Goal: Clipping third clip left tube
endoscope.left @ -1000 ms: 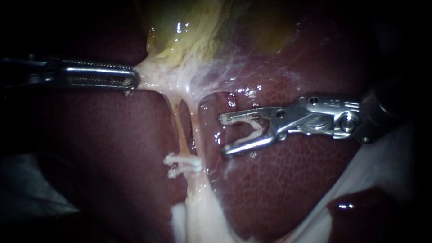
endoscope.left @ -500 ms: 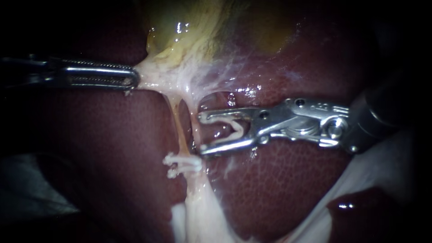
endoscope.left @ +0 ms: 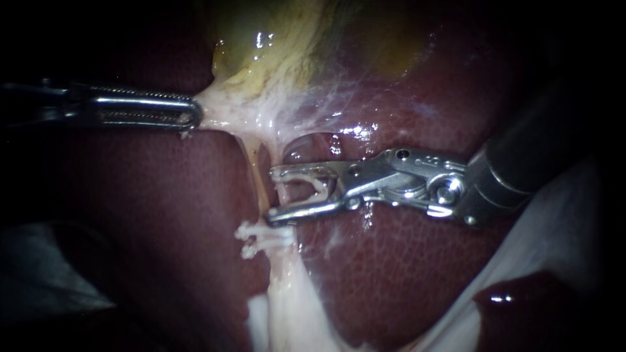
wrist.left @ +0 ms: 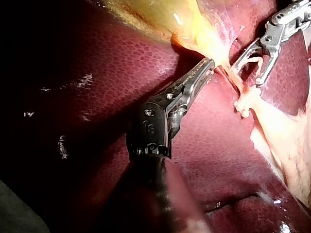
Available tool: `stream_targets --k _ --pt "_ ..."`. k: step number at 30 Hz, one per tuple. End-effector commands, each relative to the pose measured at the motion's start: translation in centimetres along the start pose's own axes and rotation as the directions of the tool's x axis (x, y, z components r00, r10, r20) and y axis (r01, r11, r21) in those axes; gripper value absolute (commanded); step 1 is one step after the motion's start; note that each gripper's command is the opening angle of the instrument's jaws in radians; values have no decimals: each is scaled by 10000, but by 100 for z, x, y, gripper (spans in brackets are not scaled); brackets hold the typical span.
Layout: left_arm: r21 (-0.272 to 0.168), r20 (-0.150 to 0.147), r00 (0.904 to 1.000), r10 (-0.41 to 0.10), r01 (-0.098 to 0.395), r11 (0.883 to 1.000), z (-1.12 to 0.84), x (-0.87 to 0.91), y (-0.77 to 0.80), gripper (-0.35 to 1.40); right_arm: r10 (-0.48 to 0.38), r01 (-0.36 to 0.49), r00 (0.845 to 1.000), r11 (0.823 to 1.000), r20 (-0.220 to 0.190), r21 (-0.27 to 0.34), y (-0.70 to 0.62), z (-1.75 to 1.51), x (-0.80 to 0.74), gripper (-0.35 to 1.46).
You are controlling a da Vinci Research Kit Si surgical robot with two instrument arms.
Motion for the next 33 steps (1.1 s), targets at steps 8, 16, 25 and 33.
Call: stream_targets --k 8,16,25,33 --pt "6 -2 10000 1 -1 10000 1 0 0 -35 -16 13 10000 9994 62 360 3 4 0 50" --pt "13 -5 10000 1 -1 10000 2 -1 0 -35 -190 185 9998 9963 47 835 5 17 3 49" --pt "26 -11 10000 4 -4 10000 4 -1 0 -35 -171 212 9989 9953 -441 943 6 41 8 48" --pt "20 -9 10000 8 -8 10000 4 -1 -1 -35 -24 111 9960 9952 -892 971 13 54 15 48"
